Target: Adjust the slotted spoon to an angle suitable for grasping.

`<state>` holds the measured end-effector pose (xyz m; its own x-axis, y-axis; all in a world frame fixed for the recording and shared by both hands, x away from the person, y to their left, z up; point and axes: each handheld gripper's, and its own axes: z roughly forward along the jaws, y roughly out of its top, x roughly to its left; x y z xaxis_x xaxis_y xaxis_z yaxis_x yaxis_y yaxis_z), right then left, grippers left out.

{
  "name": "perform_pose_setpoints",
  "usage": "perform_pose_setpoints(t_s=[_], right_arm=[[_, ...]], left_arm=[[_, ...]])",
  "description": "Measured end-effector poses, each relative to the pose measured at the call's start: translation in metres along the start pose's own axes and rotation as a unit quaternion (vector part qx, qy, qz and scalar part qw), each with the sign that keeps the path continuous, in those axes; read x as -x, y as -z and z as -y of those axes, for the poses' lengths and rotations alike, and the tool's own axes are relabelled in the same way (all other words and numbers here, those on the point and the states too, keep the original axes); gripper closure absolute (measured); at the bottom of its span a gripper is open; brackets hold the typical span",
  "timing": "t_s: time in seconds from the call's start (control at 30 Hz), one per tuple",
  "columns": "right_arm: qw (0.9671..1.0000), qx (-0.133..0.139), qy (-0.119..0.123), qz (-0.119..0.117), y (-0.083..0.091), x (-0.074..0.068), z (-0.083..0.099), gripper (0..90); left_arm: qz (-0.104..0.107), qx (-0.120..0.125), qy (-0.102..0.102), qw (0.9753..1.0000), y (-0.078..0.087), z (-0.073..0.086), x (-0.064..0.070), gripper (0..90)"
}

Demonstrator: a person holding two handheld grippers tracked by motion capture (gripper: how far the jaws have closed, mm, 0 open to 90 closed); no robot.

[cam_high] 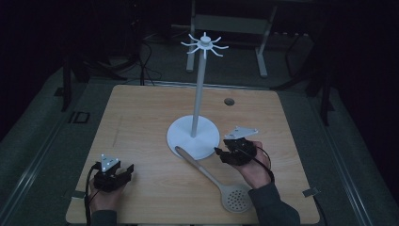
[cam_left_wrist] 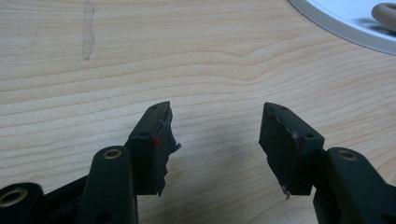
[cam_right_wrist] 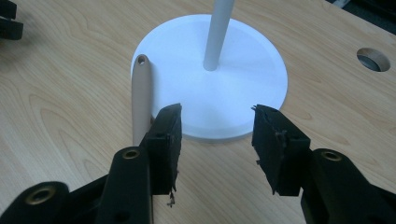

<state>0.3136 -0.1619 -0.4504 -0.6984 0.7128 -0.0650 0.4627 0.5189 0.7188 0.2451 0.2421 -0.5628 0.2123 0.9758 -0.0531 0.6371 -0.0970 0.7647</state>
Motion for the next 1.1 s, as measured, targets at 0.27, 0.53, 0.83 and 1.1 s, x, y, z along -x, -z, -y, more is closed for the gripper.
perform_pose_setpoints(t_s=[0.27,0.53,0.83,1.1], right_arm=[[0.9999,-0.009,0.008,-0.01,-0.004,-0.004,-0.006,50.9],[0.9995,-0.017,0.012,-0.024,-0.008,-0.008,-0.013,49.5],[0.9988,-0.029,0.017,-0.034,-0.012,-0.009,-0.019,48.6],[0.9974,-0.054,0.027,-0.038,-0.018,-0.012,-0.025,48.6]], left_arm=[[0.0,0.001,0.0,1.0,0.001,0.0,-0.001,44.3],[0.0,0.001,0.001,1.0,0.001,0.0,-0.001,44.2],[0.0,0.002,0.002,1.0,0.001,0.0,-0.001,44.2],[0.001,0.002,0.002,1.0,0.001,0.0,-0.001,44.3]])
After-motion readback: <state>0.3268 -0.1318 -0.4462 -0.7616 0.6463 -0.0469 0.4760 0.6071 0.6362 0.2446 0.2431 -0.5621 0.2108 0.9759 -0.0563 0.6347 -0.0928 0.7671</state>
